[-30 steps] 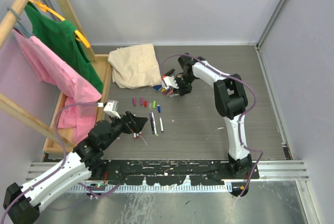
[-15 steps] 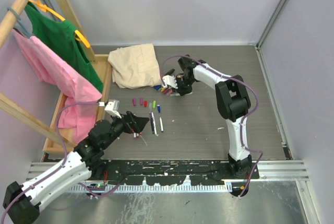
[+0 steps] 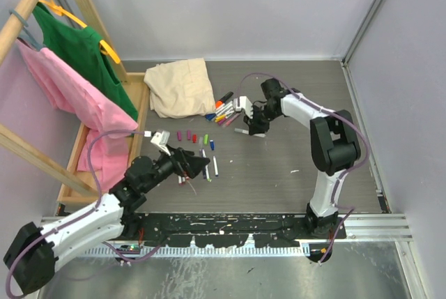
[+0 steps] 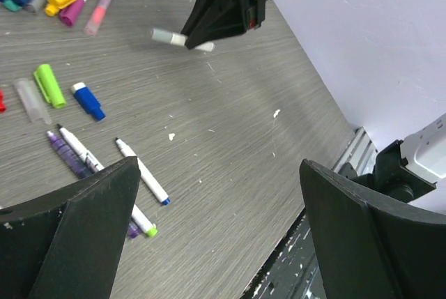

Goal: Open the pen caps
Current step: Pick up the pen from the center of the board.

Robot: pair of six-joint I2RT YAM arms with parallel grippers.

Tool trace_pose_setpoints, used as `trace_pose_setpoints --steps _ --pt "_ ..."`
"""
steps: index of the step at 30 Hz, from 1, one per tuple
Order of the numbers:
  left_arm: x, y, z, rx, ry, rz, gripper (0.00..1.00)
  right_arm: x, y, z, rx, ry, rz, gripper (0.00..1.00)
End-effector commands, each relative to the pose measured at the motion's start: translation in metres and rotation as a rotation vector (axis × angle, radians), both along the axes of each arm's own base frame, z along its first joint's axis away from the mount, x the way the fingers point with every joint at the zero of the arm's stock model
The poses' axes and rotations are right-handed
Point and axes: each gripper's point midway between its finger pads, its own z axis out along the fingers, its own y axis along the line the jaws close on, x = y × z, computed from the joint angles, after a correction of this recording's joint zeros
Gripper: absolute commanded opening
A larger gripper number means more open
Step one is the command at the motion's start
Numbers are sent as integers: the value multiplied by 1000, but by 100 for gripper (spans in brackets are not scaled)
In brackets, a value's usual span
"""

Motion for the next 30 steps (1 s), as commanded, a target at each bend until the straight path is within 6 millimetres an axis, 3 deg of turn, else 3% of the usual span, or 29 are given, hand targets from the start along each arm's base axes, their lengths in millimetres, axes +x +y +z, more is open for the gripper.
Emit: trace_pose_setpoints --steps 1,5,11,16,21,26,30 --pt "4 -23 62 -143 -134 -83 99 2 19 71 223 -63 -34 1" --pt "10 -39 75 -191 -138 -132 99 -12 24 109 335 -48 -56 1" --pt "17 -53 112 -336 -151 -193 98 -65 46 185 610 80 -48 1" --pt "21 -53 136 -396 -177 -182 95 -108 50 226 766 186 -41 1" --pt "22 -47 154 -441 -209 -161 91 -136 46 243 889 215 -15 1" --pt "23 -52 162 -454 -220 -171 88 -145 45 243 896 298 8 1" --pt "22 -63 166 -471 -223 -199 80 -147 46 240 895 318 8 1"
